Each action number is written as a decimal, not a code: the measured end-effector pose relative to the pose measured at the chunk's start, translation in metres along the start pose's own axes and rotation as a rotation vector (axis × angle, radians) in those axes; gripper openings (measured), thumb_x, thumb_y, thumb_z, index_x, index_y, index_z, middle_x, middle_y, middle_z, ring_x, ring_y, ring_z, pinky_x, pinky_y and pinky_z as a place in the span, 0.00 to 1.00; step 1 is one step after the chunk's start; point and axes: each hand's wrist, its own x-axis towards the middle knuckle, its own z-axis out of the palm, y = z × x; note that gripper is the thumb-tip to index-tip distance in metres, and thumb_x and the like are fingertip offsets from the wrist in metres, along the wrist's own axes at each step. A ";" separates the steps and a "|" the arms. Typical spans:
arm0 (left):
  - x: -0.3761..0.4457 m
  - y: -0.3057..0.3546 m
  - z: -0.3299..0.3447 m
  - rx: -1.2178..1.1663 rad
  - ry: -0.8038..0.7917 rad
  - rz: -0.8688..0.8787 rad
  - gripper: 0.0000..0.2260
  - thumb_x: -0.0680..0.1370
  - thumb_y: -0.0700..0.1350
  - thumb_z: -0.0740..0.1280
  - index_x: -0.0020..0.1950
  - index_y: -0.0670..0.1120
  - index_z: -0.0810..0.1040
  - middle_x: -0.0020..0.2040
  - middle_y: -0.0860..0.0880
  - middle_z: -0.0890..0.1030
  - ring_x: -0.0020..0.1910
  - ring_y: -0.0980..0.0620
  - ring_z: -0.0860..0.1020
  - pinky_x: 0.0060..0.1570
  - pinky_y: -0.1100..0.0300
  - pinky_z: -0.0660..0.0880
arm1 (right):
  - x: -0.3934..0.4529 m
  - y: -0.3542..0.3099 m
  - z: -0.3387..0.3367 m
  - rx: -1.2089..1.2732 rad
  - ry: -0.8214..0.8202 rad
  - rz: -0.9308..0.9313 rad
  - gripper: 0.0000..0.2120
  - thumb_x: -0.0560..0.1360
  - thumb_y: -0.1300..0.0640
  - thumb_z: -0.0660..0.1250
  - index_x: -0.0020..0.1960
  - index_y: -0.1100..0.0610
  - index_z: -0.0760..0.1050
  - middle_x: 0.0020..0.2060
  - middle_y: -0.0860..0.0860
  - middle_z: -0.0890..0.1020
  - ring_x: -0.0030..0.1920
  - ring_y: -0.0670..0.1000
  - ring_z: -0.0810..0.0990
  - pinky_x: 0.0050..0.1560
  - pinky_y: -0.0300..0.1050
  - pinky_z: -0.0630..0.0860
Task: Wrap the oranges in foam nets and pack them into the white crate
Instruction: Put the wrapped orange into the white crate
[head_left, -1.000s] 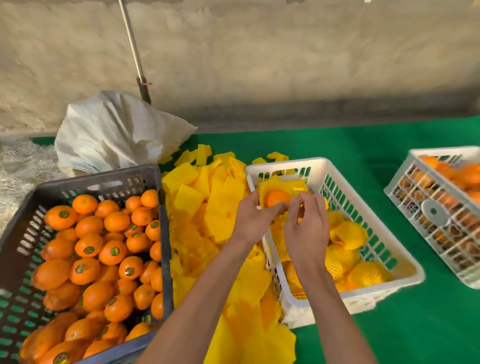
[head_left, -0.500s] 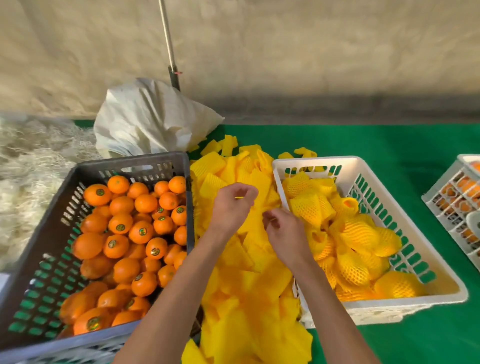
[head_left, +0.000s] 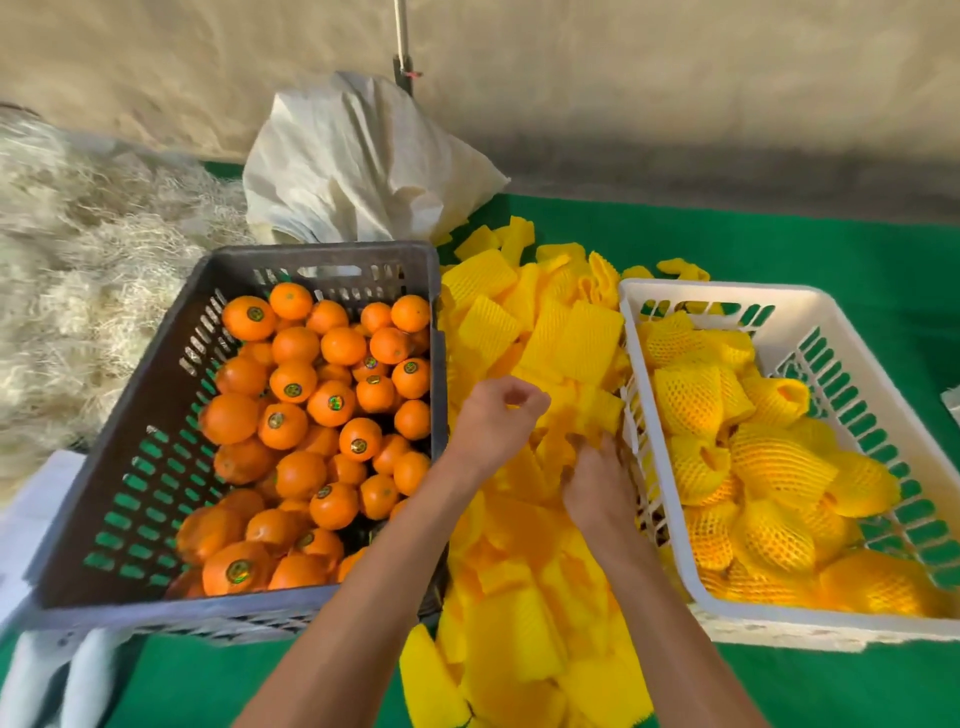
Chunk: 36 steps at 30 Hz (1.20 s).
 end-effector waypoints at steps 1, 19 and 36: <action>-0.001 0.000 -0.002 -0.012 0.000 -0.002 0.09 0.83 0.46 0.69 0.53 0.41 0.84 0.48 0.48 0.83 0.43 0.51 0.80 0.47 0.51 0.77 | 0.001 -0.001 -0.002 -0.008 0.039 -0.017 0.20 0.81 0.56 0.63 0.72 0.51 0.72 0.71 0.57 0.71 0.72 0.62 0.69 0.70 0.56 0.68; -0.003 -0.078 -0.117 0.182 0.453 -0.151 0.12 0.82 0.41 0.67 0.65 0.43 0.79 0.62 0.44 0.82 0.51 0.50 0.79 0.42 0.58 0.75 | -0.035 -0.130 -0.063 0.830 0.275 -0.438 0.12 0.81 0.55 0.66 0.64 0.50 0.79 0.55 0.46 0.79 0.52 0.43 0.78 0.51 0.35 0.76; 0.049 -0.125 -0.150 1.104 -0.153 -0.308 0.29 0.77 0.47 0.75 0.76 0.49 0.68 0.66 0.45 0.77 0.61 0.42 0.80 0.45 0.52 0.78 | -0.011 -0.162 -0.034 0.832 0.214 -0.419 0.11 0.81 0.51 0.67 0.63 0.45 0.78 0.57 0.41 0.80 0.57 0.42 0.78 0.53 0.36 0.77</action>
